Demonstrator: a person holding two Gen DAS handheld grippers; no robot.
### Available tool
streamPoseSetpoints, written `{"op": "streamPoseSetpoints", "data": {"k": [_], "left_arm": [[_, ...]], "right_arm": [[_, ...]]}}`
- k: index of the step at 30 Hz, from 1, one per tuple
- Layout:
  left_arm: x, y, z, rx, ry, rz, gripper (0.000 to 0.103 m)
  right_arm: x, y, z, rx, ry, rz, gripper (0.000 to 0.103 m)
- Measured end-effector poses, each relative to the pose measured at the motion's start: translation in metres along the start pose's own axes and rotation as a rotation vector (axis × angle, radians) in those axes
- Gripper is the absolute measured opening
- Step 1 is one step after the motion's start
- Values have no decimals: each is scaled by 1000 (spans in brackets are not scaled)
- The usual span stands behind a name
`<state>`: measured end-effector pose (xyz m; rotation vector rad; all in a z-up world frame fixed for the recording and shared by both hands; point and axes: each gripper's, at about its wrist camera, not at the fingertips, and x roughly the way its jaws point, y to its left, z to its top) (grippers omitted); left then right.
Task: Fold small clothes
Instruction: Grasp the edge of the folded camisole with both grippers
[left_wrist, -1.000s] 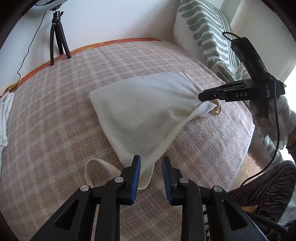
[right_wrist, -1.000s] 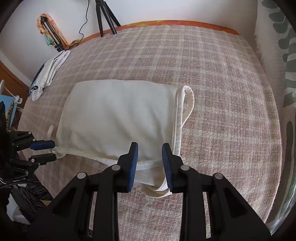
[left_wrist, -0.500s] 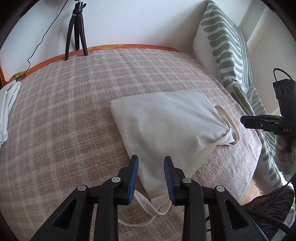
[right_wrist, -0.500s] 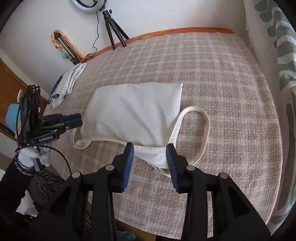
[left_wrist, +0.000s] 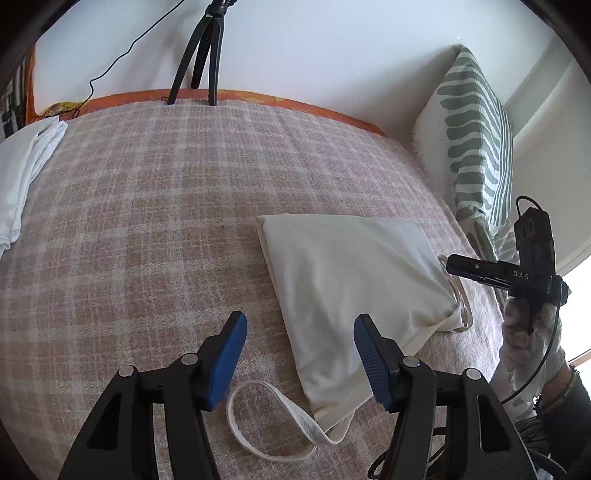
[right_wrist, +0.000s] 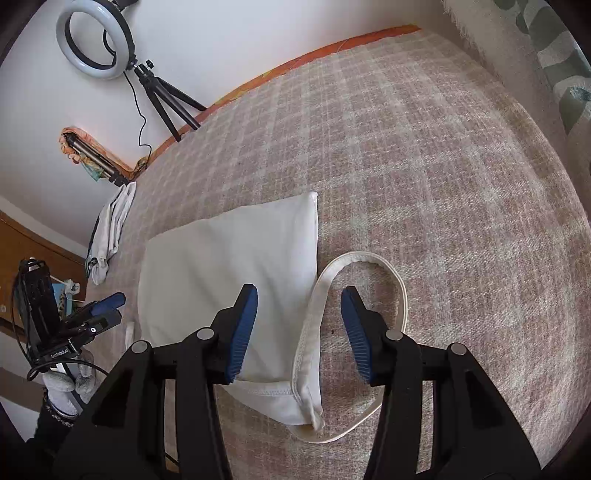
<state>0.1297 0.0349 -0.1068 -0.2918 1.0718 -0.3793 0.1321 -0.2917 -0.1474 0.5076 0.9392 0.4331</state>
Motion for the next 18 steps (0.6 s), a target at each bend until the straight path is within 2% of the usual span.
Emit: {"op": "streamPoseSetpoints", "data": {"k": [3,5,8,12,16,17,18], "left_arm": [[10,12,6,-93,20,-46,61],[20,15,8,-119,43,-65,61],[33,15,6,-133,78,-81,60],[35,10,5,-119,81,-99,60],[36,10,1,-154,77,-136,60],[36,11,0,-161,81,-148,57],[37,12,-1,-174,93,-167,50]], "right_arm": [[1,-7,5,40,-17,67,56],[6,-12,8,61,-18,74,56],[15,-20,10,82,9,85,56],[12,-21,13,66,3,95,56],[9,-22,9,68,47,123,56],[10,-23,6,58,65,123,56],[11,-25,2,57,84,128,56]]}}
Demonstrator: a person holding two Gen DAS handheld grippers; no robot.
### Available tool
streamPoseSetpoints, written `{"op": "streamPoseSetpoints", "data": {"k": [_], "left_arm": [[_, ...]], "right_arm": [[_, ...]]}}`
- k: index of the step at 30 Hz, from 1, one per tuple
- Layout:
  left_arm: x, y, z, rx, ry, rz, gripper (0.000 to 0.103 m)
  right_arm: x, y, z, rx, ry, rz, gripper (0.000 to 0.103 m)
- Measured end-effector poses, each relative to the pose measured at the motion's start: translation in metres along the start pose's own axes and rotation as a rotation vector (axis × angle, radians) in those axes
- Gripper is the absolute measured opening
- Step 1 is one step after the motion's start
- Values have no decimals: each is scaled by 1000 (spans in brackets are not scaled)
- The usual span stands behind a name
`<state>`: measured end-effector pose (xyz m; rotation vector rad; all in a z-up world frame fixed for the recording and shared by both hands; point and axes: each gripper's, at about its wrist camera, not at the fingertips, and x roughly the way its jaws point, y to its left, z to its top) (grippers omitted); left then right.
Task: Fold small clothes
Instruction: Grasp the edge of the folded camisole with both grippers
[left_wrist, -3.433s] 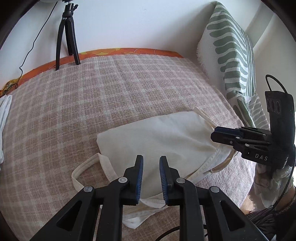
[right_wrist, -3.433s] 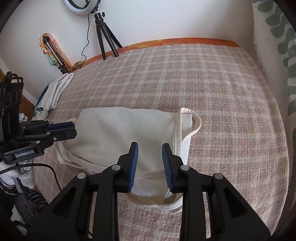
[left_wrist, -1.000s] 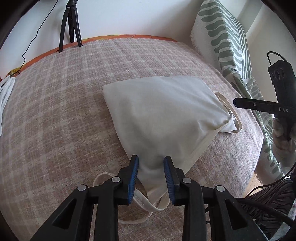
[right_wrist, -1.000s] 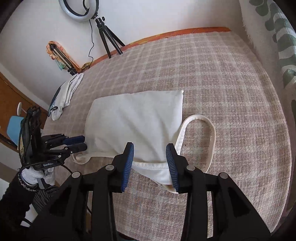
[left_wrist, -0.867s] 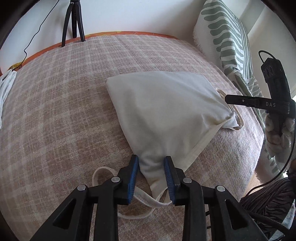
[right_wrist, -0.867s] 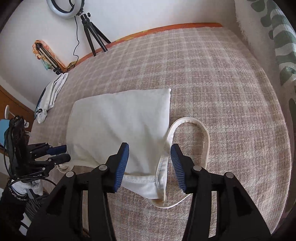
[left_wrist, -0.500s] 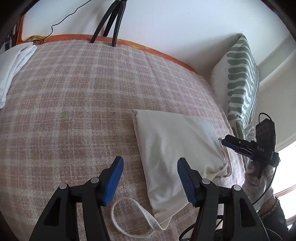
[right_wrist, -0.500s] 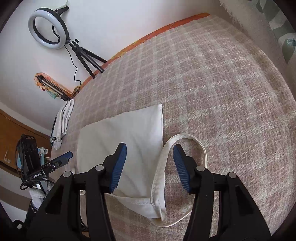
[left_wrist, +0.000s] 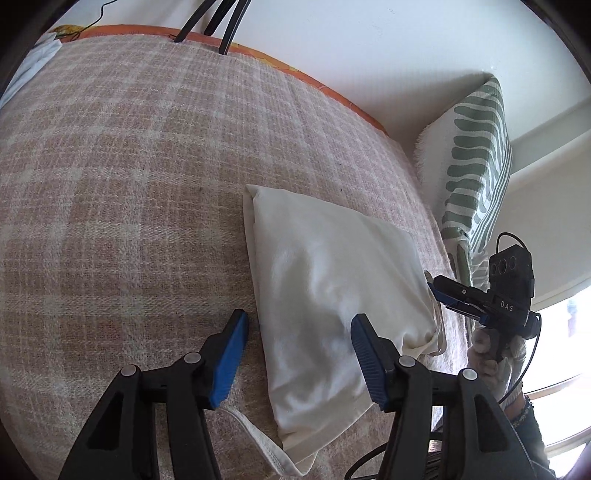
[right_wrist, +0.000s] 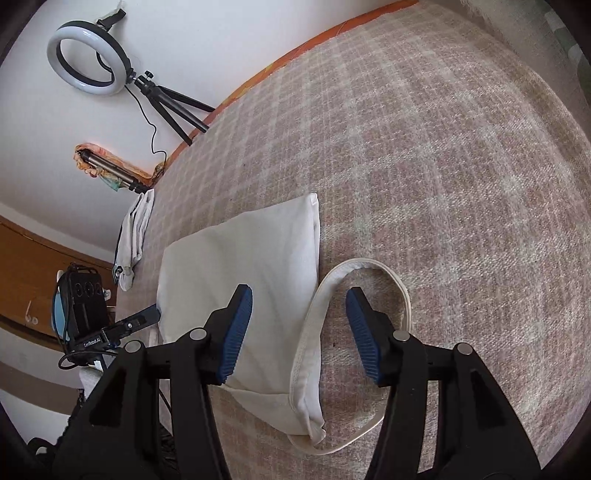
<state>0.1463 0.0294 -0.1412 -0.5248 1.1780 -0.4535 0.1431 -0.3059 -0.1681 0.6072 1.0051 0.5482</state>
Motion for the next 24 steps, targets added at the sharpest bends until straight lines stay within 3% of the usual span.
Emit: {"op": "streamPoseSetpoints", "data": {"k": [6,10,12,16,18,21,24], "left_arm": [[5,0,1,-11,17,-36,42],[10,-3,7,-24,10,-34,33],[11,-1,8,-41,9,-32,26],[10,-10,7,-1,-11,20,17],[9,-21,6,60,-37,83,9],[5,-39,2,172,-81,176,6],[2,-47,-1,221,-108,206,6]], "right_arm": [[4,-17,-13,80,14,201,56],[13,-15,-12,97,0,259,56],[17,-15,-10,115,-8,255,48],[23,-17,-9,133,-4,203,15],[21,-10,-10,98,-15,162,13],[18,6,-10,25,-30,80,12],[13,21,-11,-28,-49,10,11]]}}
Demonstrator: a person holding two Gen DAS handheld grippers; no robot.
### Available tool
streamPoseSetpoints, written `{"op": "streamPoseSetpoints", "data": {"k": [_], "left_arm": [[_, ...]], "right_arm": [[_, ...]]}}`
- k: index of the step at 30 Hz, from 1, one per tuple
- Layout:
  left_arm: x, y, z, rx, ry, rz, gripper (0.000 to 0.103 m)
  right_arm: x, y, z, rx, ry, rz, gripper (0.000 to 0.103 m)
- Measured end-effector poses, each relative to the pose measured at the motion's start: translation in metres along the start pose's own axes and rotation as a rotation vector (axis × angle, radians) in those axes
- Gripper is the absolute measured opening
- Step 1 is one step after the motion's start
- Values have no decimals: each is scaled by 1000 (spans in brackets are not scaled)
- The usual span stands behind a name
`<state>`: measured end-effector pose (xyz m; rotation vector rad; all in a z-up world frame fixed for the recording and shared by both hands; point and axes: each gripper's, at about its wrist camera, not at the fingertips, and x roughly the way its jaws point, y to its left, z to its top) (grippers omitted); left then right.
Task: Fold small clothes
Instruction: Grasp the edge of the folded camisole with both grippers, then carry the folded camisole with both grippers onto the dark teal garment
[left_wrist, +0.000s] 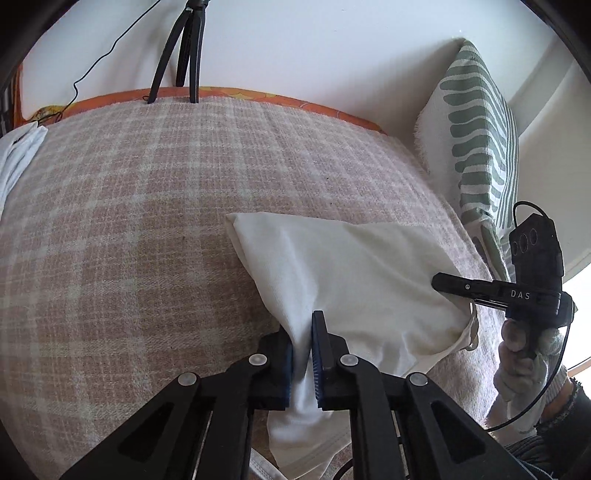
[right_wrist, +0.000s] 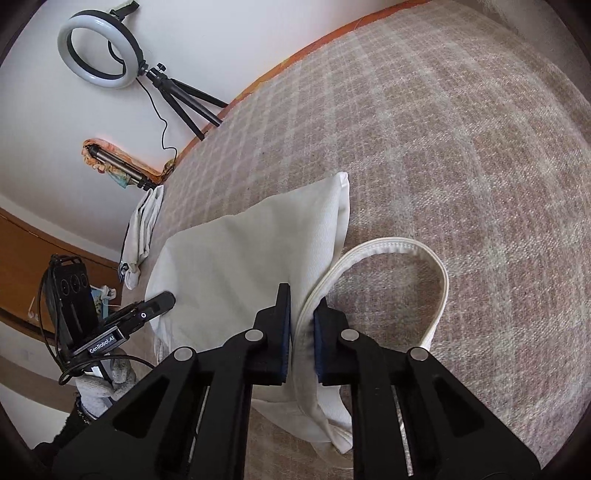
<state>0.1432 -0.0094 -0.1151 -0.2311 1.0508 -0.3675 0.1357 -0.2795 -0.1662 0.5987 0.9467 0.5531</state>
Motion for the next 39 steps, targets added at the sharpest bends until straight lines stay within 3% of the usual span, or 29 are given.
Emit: {"op": "streamPoseSetpoints", "data": {"k": [12,24,31,39], "left_arm": [[-40,2,3,37,-103,14,5],[-106,33,12,49,-192,67,5],[-154,80,8,23,-242,128,5],[-204,159,5,-26,-289,216,5]], "right_arm": [[-29,52,0,-128,-123,-96,10],[-30,138,4,-240,-205,-80,10],[-7,197,1,-290,-232,-26,10],[50,280,1,-373,-207,17,10]]}}
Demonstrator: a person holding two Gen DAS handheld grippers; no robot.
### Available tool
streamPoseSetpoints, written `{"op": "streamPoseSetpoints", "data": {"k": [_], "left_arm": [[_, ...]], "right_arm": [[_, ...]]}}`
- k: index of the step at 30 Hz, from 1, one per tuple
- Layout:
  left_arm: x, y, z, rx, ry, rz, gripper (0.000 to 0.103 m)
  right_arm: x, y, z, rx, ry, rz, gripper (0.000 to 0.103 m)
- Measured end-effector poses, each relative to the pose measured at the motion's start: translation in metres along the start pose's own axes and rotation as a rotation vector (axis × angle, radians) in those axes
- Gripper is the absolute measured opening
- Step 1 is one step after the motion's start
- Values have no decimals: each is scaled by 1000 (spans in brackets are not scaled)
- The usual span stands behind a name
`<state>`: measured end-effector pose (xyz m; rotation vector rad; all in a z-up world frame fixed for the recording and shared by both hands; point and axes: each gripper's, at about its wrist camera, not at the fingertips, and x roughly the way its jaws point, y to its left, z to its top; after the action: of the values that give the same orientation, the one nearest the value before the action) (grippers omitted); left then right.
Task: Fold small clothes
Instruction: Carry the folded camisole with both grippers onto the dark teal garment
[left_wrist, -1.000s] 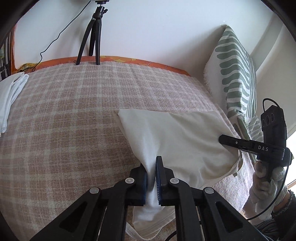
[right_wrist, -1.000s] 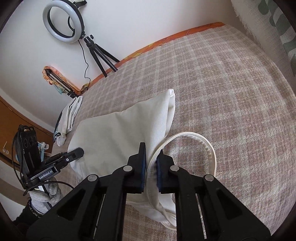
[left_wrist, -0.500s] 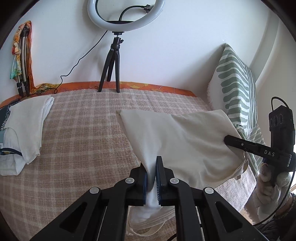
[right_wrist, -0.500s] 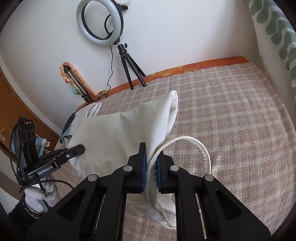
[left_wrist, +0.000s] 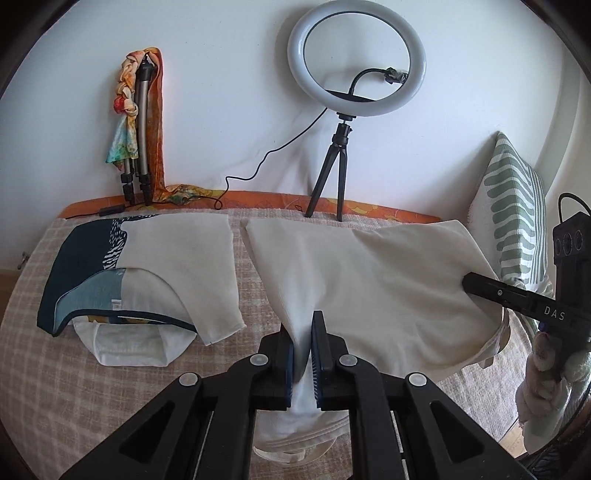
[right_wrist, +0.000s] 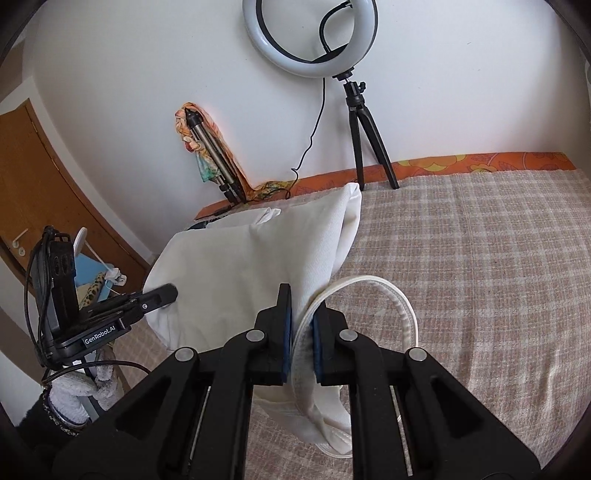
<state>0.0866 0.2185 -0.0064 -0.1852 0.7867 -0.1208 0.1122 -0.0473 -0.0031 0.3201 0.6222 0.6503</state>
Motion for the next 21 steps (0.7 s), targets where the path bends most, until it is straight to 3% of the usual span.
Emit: {"op": "streamPoseSetpoints", "data": {"k": [10,21], "left_arm": [[-8,104,26,-43,-30,119,5],[-3,175,47,-44,-48,246,5]], "right_arm": [[90,80,24,-78,27,19,10],[170,149,42,-208,47,-42,10]]}}
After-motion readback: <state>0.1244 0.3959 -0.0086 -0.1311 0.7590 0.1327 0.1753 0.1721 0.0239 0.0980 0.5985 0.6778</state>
